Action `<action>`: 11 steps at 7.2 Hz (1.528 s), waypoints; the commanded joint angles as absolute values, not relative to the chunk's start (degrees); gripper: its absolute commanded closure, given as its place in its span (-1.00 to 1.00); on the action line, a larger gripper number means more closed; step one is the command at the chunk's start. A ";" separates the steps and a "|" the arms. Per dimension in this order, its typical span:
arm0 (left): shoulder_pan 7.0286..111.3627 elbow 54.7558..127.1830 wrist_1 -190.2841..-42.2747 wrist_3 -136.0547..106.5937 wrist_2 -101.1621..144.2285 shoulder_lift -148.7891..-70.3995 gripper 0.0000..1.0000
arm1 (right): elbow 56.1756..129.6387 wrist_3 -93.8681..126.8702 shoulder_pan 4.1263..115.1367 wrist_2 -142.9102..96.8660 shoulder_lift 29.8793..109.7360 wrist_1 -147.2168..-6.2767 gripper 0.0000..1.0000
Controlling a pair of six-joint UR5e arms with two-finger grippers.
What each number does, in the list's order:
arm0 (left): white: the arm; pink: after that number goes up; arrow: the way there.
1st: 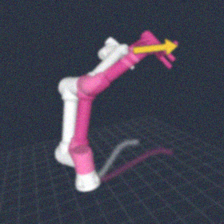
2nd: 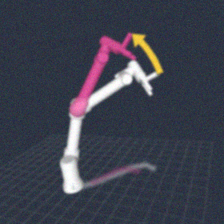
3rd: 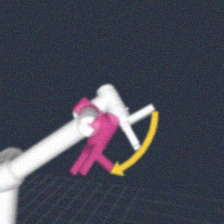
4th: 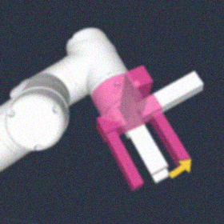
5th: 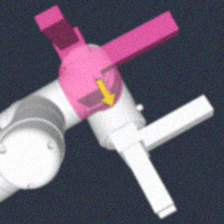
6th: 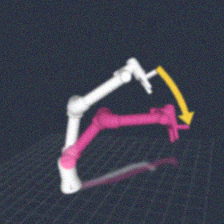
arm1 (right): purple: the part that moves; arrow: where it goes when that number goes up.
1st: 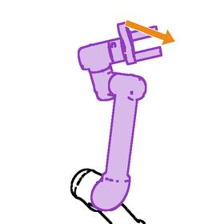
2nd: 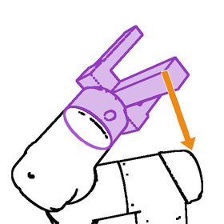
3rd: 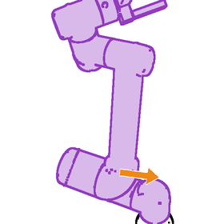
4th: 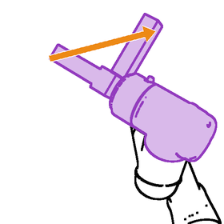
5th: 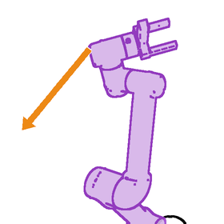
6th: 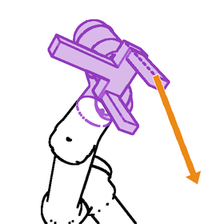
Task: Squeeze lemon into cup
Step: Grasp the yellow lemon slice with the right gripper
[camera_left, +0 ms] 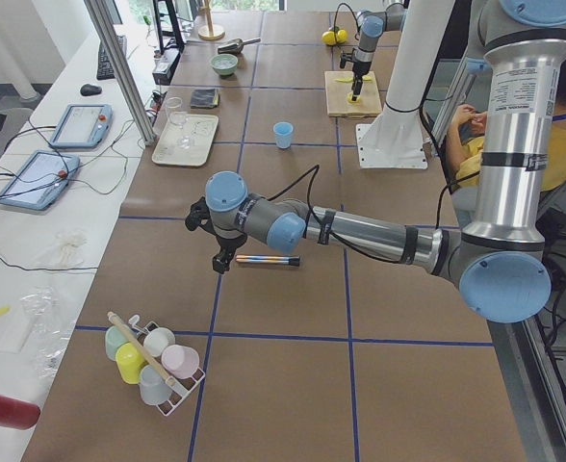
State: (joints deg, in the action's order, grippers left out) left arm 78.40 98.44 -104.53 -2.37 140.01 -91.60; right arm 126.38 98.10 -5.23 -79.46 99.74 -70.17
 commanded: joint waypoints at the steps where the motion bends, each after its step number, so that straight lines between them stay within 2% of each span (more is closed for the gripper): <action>1: 78.49 98.61 -104.50 -2.37 140.01 -91.58 -1.00 | 126.04 98.09 -4.14 -79.63 96.59 -74.35 -1.00; 4: 78.49 99.49 -104.24 -2.37 140.01 -91.14 -1.00 | 126.30 98.09 -3.78 -79.63 97.64 -74.44 -0.93; 9: 78.57 100.55 -103.97 -2.37 140.01 -90.79 -1.00 | 126.56 98.17 -3.78 -79.54 98.26 -74.53 -0.26; 11: 78.57 100.55 -103.97 -2.37 140.01 -90.79 -1.00 | 127.00 98.17 -3.78 -79.54 99.05 -74.53 -0.24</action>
State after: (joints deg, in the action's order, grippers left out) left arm 78.57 100.51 -103.99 -2.37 140.01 -90.82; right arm 126.69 98.16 -3.78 -79.54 98.50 -74.52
